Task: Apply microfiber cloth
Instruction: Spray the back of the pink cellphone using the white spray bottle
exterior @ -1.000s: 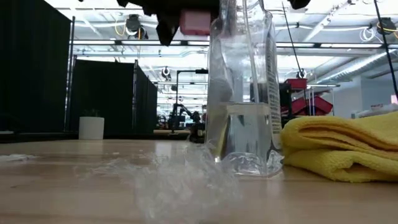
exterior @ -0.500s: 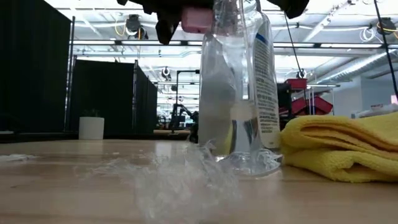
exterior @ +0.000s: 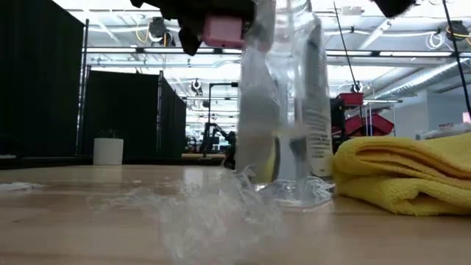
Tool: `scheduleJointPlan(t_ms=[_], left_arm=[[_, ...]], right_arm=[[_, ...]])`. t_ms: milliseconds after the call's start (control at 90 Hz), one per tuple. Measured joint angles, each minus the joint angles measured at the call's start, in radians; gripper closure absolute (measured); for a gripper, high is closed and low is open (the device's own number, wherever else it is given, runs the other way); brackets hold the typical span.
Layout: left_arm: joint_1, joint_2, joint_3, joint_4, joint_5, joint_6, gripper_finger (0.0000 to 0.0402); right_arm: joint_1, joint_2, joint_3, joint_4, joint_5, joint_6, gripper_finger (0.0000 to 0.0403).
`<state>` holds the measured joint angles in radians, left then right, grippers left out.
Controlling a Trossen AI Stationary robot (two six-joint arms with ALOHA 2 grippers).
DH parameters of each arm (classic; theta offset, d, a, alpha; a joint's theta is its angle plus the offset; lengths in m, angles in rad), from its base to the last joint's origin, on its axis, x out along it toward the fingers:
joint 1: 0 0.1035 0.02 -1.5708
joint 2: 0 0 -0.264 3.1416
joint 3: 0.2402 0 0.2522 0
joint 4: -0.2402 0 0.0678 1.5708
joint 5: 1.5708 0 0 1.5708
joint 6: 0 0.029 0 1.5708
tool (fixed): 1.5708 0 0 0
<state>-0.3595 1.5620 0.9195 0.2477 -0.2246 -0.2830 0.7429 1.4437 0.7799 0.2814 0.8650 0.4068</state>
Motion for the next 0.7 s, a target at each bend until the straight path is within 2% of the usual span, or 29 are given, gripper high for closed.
scheduleJointPlan(t_ms=[122, 478, 700], left_arm=[[-0.019, 0.0, -0.001, -0.036, -0.011, -0.025, 0.0392], [-0.023, 0.001, -0.001, -0.021, -0.028, -0.052, 0.0392], [-0.024, 0.002, -0.001, -0.014, -0.021, -0.052, 0.0392]], right_arm=[[-0.021, 0.032, 0.0, -0.041, -0.004, 0.083, 0.003], [-0.082, 0.048, 0.0, -0.016, -0.007, 0.041, 0.003], [-0.068, -0.021, -0.001, -0.054, 0.006, 0.012, 0.003]])
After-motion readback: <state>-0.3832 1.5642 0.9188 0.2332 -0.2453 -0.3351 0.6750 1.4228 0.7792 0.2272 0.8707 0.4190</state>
